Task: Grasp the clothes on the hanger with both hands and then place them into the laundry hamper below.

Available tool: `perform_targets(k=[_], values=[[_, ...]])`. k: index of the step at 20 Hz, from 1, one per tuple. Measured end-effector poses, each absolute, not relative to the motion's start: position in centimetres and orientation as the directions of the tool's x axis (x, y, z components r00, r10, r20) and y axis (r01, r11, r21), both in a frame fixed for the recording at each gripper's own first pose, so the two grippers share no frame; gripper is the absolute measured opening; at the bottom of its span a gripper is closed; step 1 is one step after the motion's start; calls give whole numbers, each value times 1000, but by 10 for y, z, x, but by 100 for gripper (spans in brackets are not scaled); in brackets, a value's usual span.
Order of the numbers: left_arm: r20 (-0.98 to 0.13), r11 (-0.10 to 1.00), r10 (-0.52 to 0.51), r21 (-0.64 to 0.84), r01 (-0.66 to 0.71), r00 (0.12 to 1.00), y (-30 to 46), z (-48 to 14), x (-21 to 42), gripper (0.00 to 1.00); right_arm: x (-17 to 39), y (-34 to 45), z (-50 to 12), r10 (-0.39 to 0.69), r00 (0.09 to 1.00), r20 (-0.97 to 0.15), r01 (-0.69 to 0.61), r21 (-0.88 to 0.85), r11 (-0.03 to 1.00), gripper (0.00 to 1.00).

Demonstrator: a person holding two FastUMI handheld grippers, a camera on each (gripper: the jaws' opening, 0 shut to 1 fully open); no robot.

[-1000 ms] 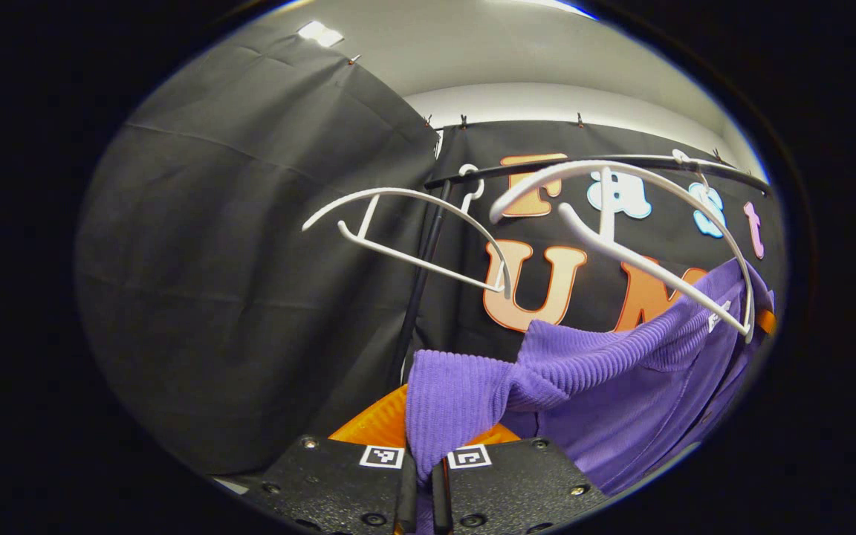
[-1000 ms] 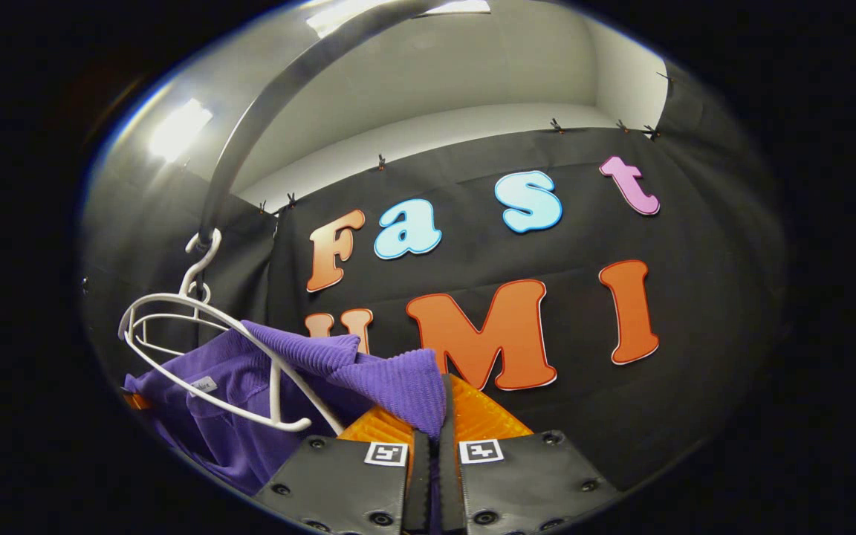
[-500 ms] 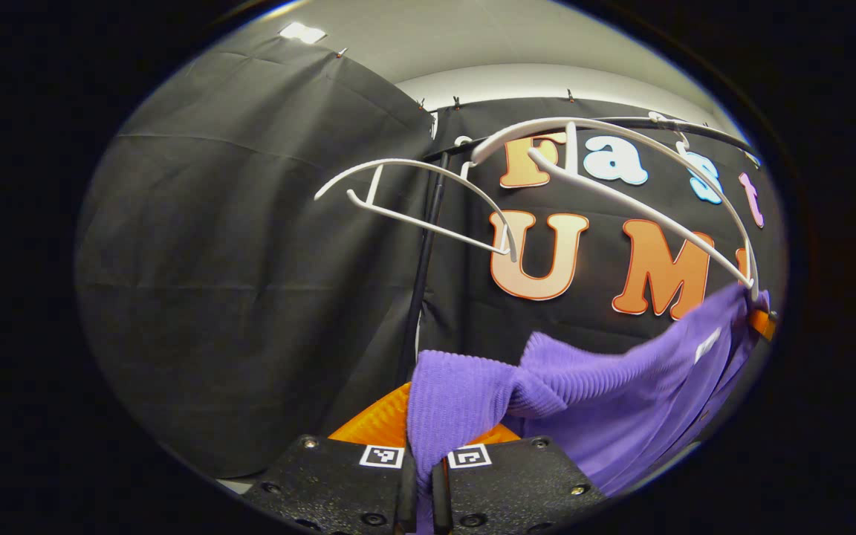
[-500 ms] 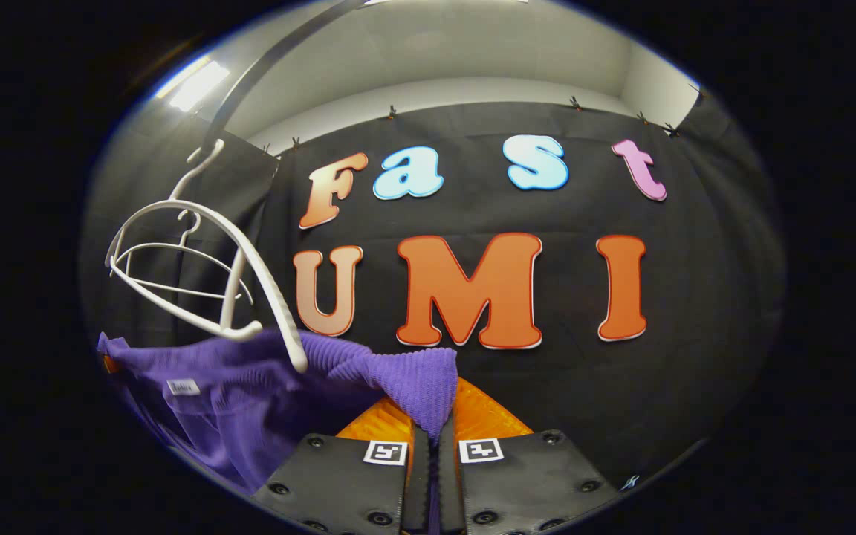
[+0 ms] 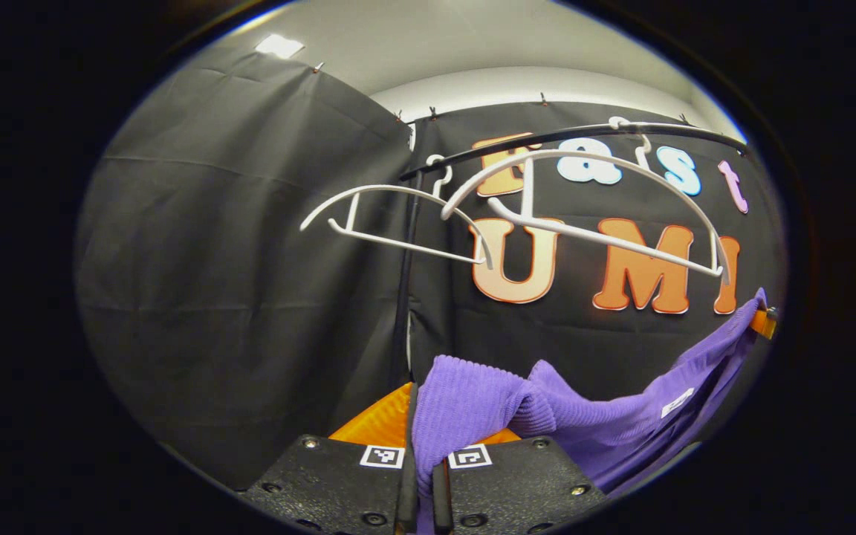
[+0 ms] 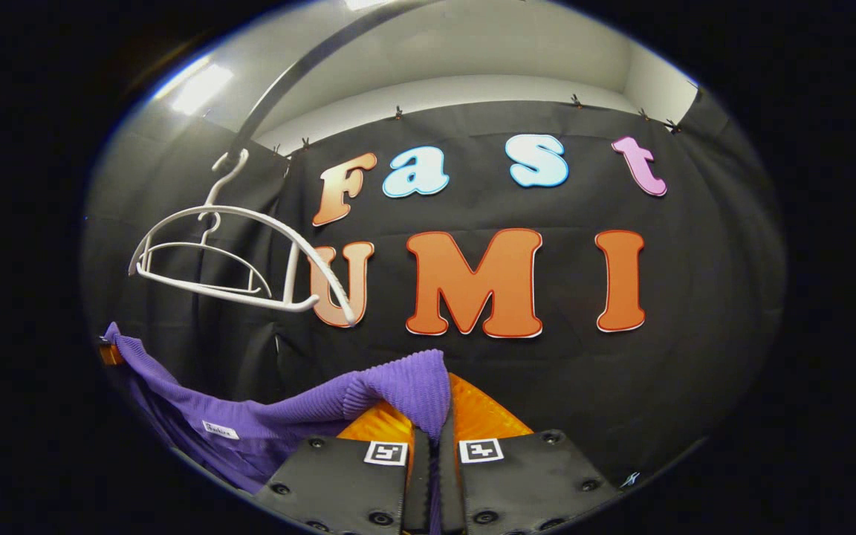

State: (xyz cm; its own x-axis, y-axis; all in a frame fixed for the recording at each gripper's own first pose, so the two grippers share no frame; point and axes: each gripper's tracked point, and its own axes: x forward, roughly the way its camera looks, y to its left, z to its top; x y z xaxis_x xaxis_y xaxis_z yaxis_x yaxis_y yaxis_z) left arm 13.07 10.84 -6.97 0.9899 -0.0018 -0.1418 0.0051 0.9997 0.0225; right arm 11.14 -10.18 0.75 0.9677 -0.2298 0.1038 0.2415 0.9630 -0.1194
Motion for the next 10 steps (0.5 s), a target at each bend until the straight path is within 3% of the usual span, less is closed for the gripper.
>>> perform_targets(k=[4,10], values=[[-171,991,-133,1,135,976,48,-85,123,8,107,-69,-13,-159,986,51,163,-84,983,12],[-295,920,-388,-180,348,873,-62,-146,94,10,85,-49,-90,-131,984,-121,131,-3,991,12]])
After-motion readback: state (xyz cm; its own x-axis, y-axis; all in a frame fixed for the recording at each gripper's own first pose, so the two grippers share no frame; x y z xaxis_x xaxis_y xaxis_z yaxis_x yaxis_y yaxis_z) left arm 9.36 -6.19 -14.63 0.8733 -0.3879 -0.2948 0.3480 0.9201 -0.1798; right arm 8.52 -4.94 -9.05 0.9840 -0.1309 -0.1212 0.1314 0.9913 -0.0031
